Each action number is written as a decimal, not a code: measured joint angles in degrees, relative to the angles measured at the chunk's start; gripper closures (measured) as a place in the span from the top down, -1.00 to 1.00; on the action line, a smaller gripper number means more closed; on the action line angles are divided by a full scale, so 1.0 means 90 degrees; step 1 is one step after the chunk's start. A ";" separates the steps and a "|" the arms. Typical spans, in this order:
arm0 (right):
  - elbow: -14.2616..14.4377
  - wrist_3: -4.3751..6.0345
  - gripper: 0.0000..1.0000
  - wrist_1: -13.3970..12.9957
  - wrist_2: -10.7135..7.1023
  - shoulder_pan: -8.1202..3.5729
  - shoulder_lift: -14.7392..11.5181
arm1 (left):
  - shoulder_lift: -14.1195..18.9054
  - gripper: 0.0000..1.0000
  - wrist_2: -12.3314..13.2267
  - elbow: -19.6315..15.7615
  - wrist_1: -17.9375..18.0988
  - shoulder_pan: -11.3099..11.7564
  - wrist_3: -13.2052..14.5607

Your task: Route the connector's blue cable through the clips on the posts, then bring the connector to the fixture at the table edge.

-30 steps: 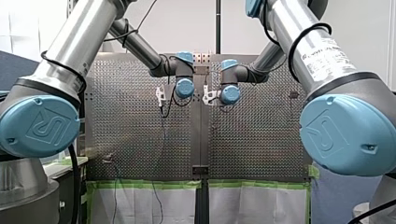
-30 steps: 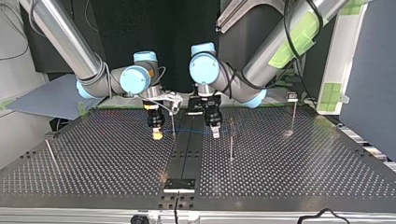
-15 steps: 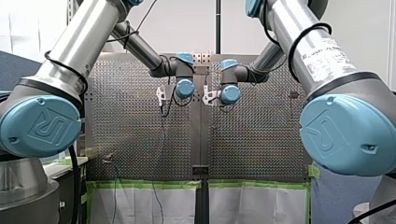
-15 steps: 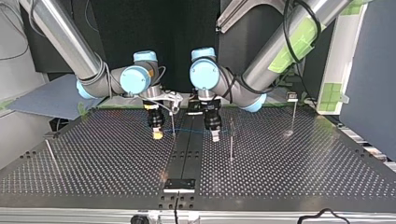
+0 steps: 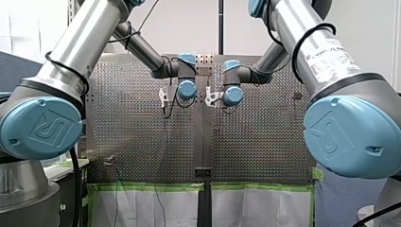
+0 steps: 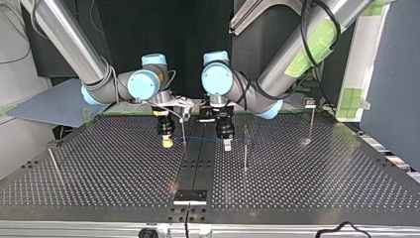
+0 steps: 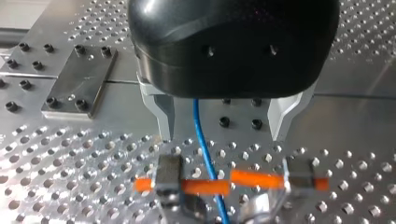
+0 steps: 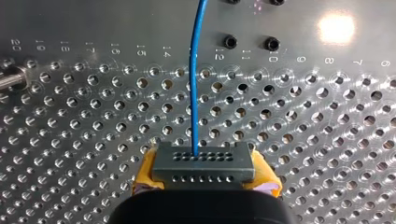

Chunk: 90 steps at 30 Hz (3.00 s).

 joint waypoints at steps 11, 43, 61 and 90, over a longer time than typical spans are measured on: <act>-0.0002 -0.0001 -1.00 0.0033 -0.0004 -0.0009 -0.0002 | 0.0000 -0.83 -0.0077 -0.0003 0.0200 -0.0035 0.0171; 0.0082 -0.0083 -1.00 0.0193 0.0061 -0.0006 0.0000 | 0.0000 -1.00 0.0105 -0.0681 0.0739 0.0016 0.0032; 0.0299 -0.0225 -1.00 0.0284 0.0222 0.0072 -0.0019 | 0.0000 -1.00 0.0260 -0.1214 0.1039 -0.0088 0.0101; 0.1239 -0.0283 -1.00 -0.0034 0.0328 0.0084 -0.0415 | -0.0326 -1.00 0.0360 -0.1625 0.1398 -0.0443 0.0099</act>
